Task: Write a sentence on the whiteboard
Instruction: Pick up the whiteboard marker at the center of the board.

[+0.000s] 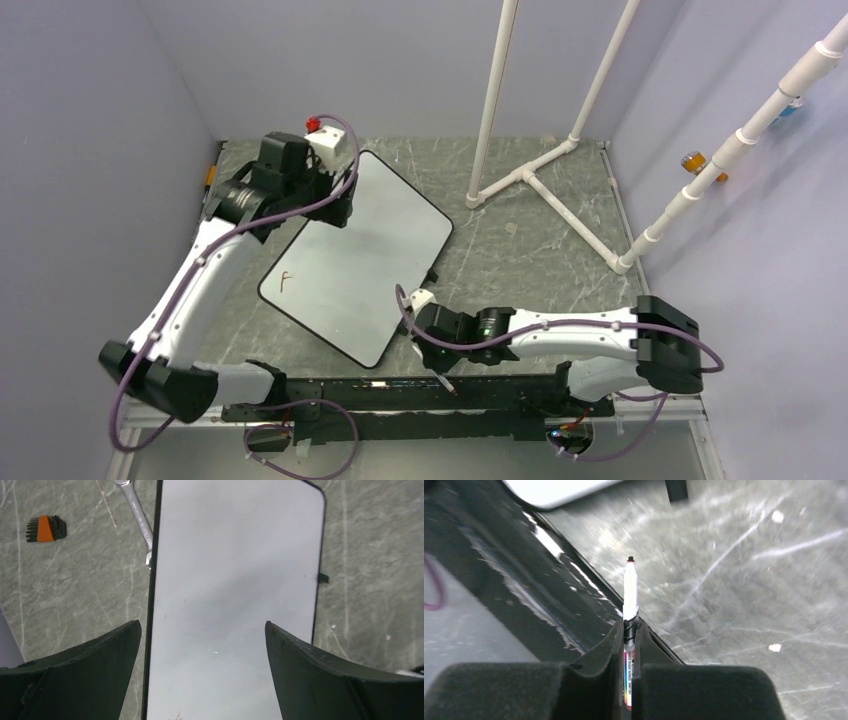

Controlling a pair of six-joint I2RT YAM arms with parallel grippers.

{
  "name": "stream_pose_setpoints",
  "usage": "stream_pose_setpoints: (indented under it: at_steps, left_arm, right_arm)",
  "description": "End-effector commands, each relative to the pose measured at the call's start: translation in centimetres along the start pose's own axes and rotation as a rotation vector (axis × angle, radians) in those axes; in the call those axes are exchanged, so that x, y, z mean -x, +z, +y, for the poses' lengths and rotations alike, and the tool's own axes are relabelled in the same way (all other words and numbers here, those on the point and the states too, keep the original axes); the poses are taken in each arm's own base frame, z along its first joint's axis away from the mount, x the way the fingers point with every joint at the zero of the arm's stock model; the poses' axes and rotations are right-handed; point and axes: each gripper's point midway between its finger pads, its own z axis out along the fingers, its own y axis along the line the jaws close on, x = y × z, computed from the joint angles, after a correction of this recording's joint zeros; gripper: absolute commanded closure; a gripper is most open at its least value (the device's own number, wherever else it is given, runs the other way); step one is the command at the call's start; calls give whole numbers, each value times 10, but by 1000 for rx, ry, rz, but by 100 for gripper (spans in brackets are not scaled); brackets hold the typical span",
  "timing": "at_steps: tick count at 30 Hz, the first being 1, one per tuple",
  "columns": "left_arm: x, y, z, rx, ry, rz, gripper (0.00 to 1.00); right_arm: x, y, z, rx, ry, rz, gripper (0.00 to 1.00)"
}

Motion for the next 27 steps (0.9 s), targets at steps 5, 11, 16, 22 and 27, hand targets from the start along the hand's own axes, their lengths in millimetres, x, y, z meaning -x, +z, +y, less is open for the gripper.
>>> stream_pose_setpoints:
  at_steps: [5, 11, 16, 22, 27]
  left_arm:
    - [24, -70, -57, -334, 5, -263, 5]
    - [23, -115, -102, -645, 11, -332, 7]
    - [23, -144, -129, -858, 4, -354, 11]
    - [13, -164, -150, -1059, 61, -344, 12]
    - [4, -170, -156, -1136, 90, -334, 14]
  right_arm:
    - [106, -79, 17, 193, -9, -357, 100]
    - [149, -146, 38, 382, -104, -569, 100]
    - [173, -190, 50, 468, -168, -721, 100]
    - [190, -223, 60, 522, -248, -817, 100]
    - [204, -230, 60, 527, -274, -836, 100]
